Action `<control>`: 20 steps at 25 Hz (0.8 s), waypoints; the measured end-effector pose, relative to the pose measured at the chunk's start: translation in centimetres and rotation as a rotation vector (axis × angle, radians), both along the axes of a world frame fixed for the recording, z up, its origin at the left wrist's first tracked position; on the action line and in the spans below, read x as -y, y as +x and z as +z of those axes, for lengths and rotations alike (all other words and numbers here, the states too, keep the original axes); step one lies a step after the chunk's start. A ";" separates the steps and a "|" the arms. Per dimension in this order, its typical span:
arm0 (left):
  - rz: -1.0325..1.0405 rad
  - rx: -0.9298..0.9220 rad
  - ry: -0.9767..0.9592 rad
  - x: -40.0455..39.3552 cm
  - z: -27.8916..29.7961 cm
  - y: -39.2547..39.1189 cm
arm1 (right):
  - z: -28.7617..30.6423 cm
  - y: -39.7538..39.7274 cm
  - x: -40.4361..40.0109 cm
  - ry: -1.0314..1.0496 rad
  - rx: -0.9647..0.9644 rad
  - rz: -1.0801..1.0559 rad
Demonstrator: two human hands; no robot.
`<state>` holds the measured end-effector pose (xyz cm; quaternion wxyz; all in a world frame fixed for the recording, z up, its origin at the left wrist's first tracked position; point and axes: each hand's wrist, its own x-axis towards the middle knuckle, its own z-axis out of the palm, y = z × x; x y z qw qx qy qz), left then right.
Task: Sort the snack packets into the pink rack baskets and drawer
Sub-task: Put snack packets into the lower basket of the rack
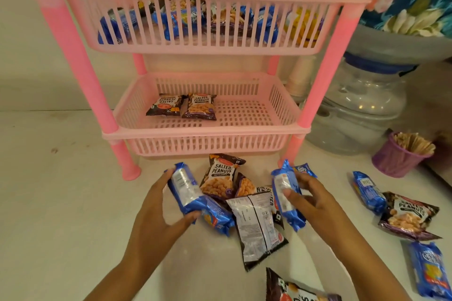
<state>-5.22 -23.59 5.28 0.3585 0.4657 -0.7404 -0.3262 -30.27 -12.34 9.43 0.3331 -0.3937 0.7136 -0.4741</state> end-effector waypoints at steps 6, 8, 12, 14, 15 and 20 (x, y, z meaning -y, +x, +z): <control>-0.142 0.118 -0.343 7.3 6.2 -7.1 | 3.6 -0.5 12.0 -0.292 -0.034 -0.036; -0.143 0.103 -0.382 10.9 7.3 -9.9 | 4.0 -1.4 16.6 -0.313 -0.044 -0.100; -0.157 0.134 -0.247 17.8 7.0 -14.3 | 3.3 -3.9 23.9 -0.211 -0.137 -0.129; -0.265 0.288 -0.274 20.8 6.3 -16.0 | 2.6 -5.1 26.6 -0.100 -0.235 -0.088; -0.312 0.354 -0.291 22.3 6.1 -16.7 | 2.3 -5.7 27.7 -0.042 -0.277 -0.058; -0.342 0.524 -0.223 27.1 3.9 -19.5 | 1.2 -7.8 31.3 0.173 -0.469 0.014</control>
